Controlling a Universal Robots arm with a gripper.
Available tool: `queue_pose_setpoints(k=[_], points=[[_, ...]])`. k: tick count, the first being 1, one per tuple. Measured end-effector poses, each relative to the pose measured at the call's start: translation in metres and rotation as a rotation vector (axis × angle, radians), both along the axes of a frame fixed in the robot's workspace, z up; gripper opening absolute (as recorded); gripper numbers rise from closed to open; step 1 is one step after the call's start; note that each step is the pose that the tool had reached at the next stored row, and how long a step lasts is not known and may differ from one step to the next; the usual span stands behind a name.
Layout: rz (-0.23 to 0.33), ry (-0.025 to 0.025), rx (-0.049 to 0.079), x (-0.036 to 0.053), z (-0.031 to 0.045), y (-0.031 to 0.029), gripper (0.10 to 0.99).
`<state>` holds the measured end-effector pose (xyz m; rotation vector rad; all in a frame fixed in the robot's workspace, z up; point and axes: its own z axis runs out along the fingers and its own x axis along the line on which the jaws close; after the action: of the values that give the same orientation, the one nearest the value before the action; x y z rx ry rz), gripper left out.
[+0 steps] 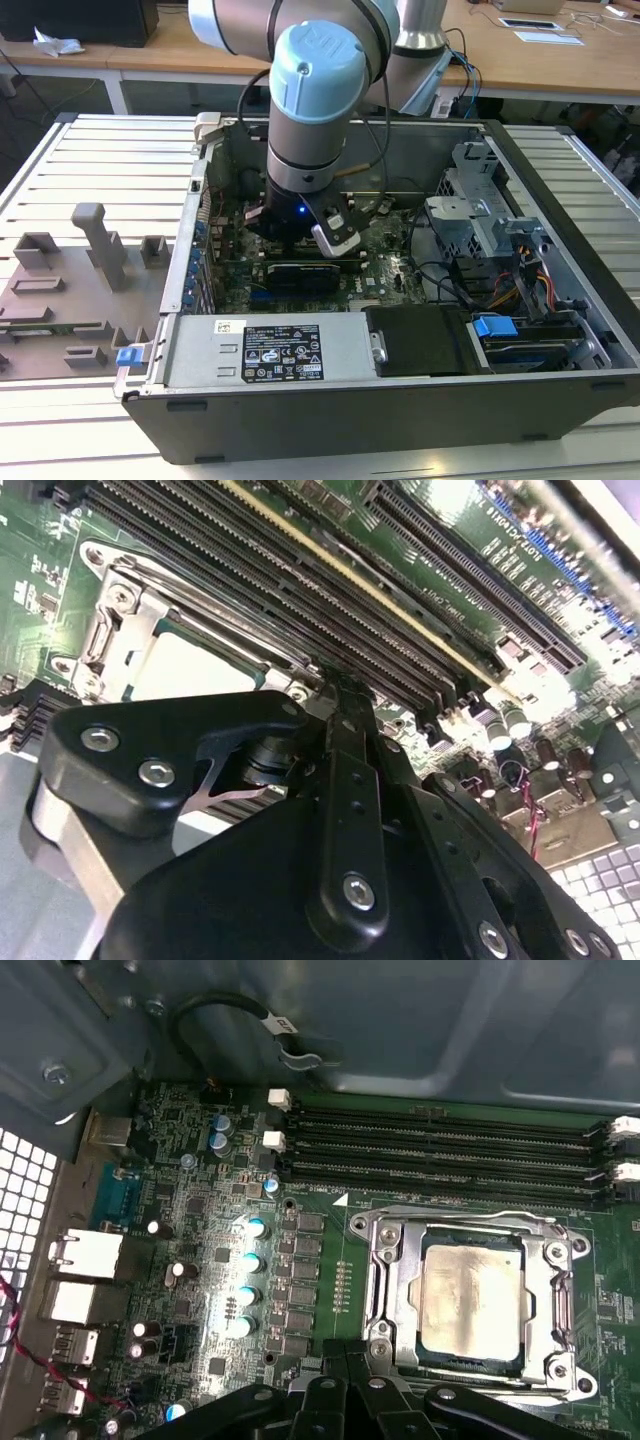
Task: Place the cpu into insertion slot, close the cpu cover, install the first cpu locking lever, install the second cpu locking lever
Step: 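Install the second cpu locking lever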
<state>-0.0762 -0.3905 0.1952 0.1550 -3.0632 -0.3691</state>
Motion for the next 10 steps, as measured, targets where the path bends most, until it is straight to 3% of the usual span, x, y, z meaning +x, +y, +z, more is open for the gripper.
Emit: queue_pose_setpoints(k=[10], points=[[0.0, -0.0009, 0.002, 0.0031, 0.0113, 0.0001, 0.106]])
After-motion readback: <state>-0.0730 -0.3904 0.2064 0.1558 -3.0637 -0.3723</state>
